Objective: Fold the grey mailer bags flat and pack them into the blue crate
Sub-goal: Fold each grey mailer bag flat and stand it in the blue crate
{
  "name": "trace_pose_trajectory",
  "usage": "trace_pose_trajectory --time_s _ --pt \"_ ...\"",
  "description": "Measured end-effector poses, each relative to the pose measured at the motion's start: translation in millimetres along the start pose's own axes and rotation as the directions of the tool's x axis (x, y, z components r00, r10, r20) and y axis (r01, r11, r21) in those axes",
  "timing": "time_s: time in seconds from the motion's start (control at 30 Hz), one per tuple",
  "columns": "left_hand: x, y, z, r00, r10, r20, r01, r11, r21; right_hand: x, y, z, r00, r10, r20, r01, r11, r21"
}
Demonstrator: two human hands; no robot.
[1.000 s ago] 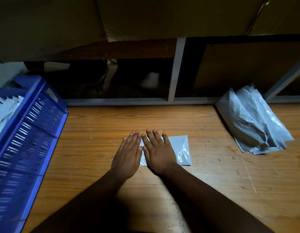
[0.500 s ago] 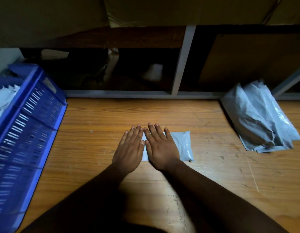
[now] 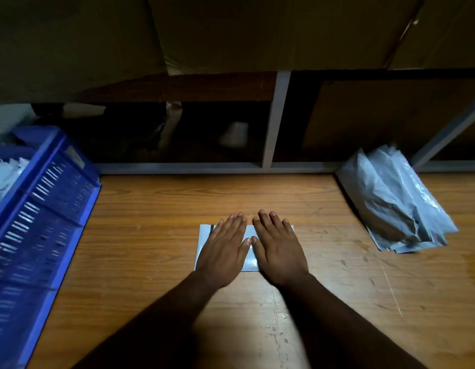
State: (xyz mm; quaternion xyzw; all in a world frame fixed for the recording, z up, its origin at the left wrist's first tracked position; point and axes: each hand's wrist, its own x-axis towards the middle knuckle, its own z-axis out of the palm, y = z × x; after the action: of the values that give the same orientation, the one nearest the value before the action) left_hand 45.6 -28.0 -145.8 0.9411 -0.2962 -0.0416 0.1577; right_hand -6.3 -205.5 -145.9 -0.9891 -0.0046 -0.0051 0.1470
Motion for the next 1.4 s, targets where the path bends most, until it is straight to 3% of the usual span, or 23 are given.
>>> trace_pose_trajectory --time_s 0.17,0.4,0.53,0.63,0.73,0.83,0.93,1.0,1.13,1.27,1.4 --pt "-1 1 9 0.998 0.008 -0.057 -0.002 0.995 0.099 4 -4 3 1.000 0.000 -0.020 0.000 0.999 -0.044" --pt "3 3 10 1.000 -0.030 -0.009 0.031 0.991 0.128 5 -5 4 1.000 0.004 0.019 -0.002 0.998 -0.062" --pt "1 5 1 0.999 -0.035 0.025 0.034 0.999 0.040 7 0 -5 0.996 -0.010 0.093 0.006 0.999 0.049" --pt "1 2 -12 1.000 -0.001 -0.027 -0.001 0.996 -0.091 7 2 -18 0.994 -0.043 0.097 0.033 0.994 0.102" --pt "-5 -1 -12 0.993 0.083 -0.082 -0.078 0.995 0.054 -2 -7 -12 0.993 -0.111 0.050 0.111 0.994 0.008" --pt "-11 -1 -3 1.000 0.021 -0.002 -0.020 0.984 0.176 -8 -11 0 0.991 -0.123 0.059 0.126 0.990 -0.059" --pt "-10 -3 0 1.000 0.013 0.022 -0.017 0.982 0.186 -6 -11 -2 0.988 -0.130 0.088 0.135 0.989 -0.053" --pt "-13 -6 -3 1.000 -0.008 0.003 0.008 0.987 0.163 -7 -4 -4 0.987 -0.133 0.086 0.137 0.990 -0.033" --pt "-25 -19 -6 0.992 -0.127 -0.015 0.127 0.984 0.123 -19 19 -10 0.998 0.020 0.061 -0.018 1.000 -0.025" --pt "-26 -20 -6 0.990 -0.140 0.029 0.137 0.987 0.084 -19 17 -10 0.996 0.011 0.088 -0.014 0.999 0.036" --pt "-17 -31 -28 0.987 -0.162 -0.022 0.159 0.982 -0.101 -8 32 -39 0.996 -0.034 0.077 0.020 0.984 0.175"
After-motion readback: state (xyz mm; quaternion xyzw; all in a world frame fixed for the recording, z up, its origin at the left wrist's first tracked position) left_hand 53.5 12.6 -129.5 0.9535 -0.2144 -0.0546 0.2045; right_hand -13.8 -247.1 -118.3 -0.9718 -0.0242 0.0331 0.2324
